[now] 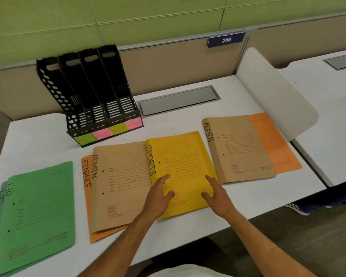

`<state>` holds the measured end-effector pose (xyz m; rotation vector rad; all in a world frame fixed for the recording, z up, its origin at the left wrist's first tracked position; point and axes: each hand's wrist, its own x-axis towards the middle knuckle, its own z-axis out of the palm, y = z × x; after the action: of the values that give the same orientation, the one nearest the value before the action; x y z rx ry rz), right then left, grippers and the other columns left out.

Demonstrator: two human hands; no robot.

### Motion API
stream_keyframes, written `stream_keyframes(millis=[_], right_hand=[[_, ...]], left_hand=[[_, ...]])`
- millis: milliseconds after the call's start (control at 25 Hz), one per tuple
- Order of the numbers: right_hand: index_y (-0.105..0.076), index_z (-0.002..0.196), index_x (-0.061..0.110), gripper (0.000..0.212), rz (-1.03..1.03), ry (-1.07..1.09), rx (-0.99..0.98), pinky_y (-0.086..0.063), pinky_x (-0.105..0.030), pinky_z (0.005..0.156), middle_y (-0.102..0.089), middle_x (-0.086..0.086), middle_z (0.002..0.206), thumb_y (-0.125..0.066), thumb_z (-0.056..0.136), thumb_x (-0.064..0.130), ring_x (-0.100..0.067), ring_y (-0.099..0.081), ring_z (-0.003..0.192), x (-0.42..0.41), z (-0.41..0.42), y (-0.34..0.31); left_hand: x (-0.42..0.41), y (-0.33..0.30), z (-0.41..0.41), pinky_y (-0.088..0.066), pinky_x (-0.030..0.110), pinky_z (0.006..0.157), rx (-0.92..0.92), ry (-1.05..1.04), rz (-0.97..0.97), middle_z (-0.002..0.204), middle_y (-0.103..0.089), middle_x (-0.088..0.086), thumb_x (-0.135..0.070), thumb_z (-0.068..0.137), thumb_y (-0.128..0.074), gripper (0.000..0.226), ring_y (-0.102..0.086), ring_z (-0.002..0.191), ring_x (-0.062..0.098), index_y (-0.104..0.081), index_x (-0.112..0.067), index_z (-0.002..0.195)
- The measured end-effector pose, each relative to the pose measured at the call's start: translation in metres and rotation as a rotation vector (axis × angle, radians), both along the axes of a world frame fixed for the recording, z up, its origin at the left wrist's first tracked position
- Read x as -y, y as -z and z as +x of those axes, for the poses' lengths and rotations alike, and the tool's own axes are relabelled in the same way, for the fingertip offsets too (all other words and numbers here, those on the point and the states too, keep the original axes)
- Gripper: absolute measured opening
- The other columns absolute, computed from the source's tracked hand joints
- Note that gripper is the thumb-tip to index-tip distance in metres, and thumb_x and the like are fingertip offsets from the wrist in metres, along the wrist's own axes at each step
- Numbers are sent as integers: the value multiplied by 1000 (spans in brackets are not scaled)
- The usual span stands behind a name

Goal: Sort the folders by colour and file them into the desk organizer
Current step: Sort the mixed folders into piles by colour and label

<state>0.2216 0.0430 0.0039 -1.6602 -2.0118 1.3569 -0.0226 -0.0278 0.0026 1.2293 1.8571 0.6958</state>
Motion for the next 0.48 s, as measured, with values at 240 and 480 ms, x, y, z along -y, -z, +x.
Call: stream_keyframes(millis=[240,480], right_hand=[[-30,155,13,65,59,109,69,-25,-41,122,-33,-8,161,-62,99,20,-25,-27,150,-55,59,-2],[-33,151,4,68,85,191,187,-28,-43,119,-40,-17,154,-68,94,16,-32,-35,142,-126,138,9]], left_hand=[[-52,-2,50,-35,33,115,28,59,-8,153,-44,-9,-27,95,-68,62,-40,141,12,-41,-30,150],[-109,9,128,-30,24,111,-12,37,-56,154,-44,-9,-29,95,-67,61,-39,141,13,-41,-30,151]])
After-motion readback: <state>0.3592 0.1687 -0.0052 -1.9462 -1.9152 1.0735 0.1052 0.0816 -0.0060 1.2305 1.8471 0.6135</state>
